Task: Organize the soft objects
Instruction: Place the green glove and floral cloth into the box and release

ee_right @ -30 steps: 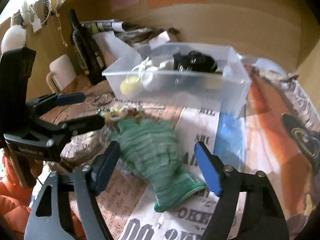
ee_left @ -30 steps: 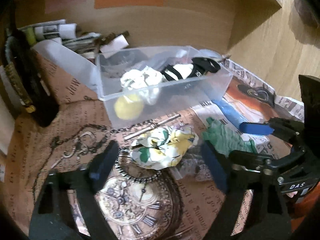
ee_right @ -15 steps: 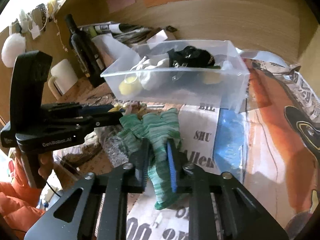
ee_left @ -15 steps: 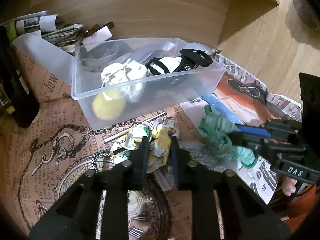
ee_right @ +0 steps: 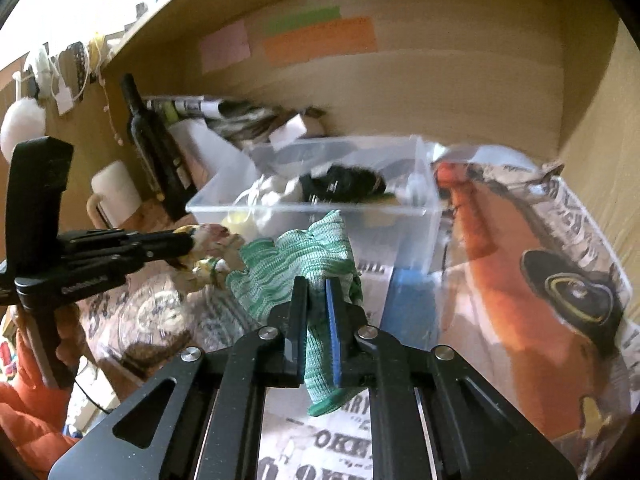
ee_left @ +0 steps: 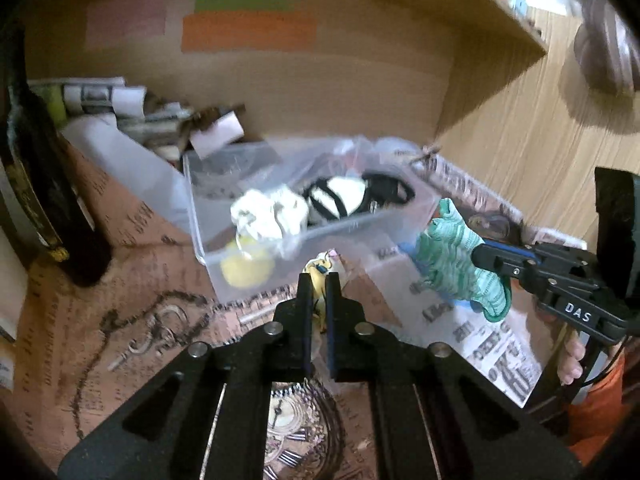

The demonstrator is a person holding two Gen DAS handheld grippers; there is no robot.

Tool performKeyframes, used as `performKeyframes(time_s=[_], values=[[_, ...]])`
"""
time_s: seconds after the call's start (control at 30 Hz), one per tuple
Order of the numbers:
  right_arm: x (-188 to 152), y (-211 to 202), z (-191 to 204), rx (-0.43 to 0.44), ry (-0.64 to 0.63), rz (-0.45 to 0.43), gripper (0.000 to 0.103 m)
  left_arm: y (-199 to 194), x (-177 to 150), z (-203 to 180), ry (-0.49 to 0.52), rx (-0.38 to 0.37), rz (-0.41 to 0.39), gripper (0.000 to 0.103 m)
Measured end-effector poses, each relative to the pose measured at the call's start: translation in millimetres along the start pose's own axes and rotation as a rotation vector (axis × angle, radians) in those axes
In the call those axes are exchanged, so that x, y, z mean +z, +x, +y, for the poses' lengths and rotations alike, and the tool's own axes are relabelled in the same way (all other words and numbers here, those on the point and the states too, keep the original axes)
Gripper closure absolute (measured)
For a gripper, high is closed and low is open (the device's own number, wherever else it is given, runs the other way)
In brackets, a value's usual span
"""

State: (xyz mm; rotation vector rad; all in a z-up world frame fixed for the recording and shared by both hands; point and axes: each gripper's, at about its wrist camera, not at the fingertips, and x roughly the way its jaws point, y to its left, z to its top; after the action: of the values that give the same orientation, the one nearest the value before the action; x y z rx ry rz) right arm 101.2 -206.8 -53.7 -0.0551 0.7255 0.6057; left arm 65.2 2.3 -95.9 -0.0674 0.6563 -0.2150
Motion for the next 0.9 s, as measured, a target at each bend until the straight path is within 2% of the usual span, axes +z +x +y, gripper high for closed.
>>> performKeyframes(time_s=[0.47, 0.67, 0.9], values=[[46.7, -14.5, -13.3, -0.045, 0.009, -0.163, 0.095, -27.8, 50.7, 10.0, 0.009, 0.044, -0.158, 0.098], [65.8, -4.8, -21.3, -0.049, 0.008, -0.191, 0.095, -10.4, 67.4, 26.2, -0.044, 0.046, -0.156, 0.098], [82.2, 13.2, -29.2, -0.049, -0.008, -0.18, 0.095, 19.3, 81.5, 32.0, -0.076, 0.05, -0.133, 0.098]])
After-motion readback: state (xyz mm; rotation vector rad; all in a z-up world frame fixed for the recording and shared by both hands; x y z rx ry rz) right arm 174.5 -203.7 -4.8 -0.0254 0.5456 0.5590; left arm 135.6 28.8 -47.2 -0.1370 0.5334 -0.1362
